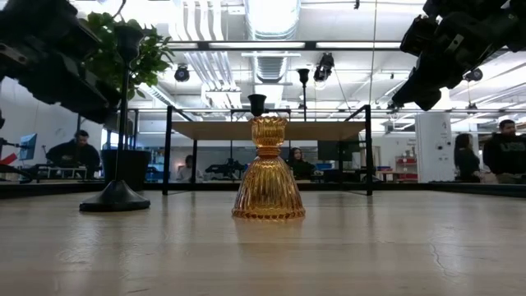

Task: Pick & Place candle stick holders
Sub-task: Put the left black candle holder on the shelf

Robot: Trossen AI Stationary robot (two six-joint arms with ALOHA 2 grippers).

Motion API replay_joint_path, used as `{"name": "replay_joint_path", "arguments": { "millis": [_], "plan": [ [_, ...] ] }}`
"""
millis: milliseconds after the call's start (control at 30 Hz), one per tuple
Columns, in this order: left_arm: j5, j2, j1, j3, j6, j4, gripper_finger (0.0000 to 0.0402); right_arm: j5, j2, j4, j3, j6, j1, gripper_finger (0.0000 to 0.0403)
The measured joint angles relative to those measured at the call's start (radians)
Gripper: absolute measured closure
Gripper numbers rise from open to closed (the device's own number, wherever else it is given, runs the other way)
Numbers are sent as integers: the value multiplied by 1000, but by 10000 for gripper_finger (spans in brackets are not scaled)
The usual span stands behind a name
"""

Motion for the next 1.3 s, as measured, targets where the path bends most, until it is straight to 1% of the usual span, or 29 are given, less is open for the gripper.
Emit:
{"name": "replay_joint_path", "arguments": {
  "millis": [67,133,367,533,600,733,867,1100,1200,1300],
  "plan": [
    [0,13,0,-15,-43,66,384,0,0,0,0,0,0,390],
    [0,26,0,-24,-64,87,373,0,0,0,0,0,0,390],
    [0,70,0,-29,-85,102,302,0,0,0,0,0,0,390],
    [12,112,-1,-29,-86,193,270,0,0,0,0,0,0,390],
    [19,129,-2,-29,-76,229,267,0,0,0,0,0,0,390],
    [25,163,-3,-29,-67,246,266,0,0,0,0,0,0,390],
    [64,202,-3,-29,-66,257,266,0,0,0,0,0,0,390],
    [91,270,-3,-29,-67,378,266,0,0,0,0,0,0,390],
    [91,298,-3,-29,-67,396,266,0,0,0,0,0,0,390],
    [113,324,-3,-29,-72,419,266,0,0,0,0,0,0,390]
  ]
}}
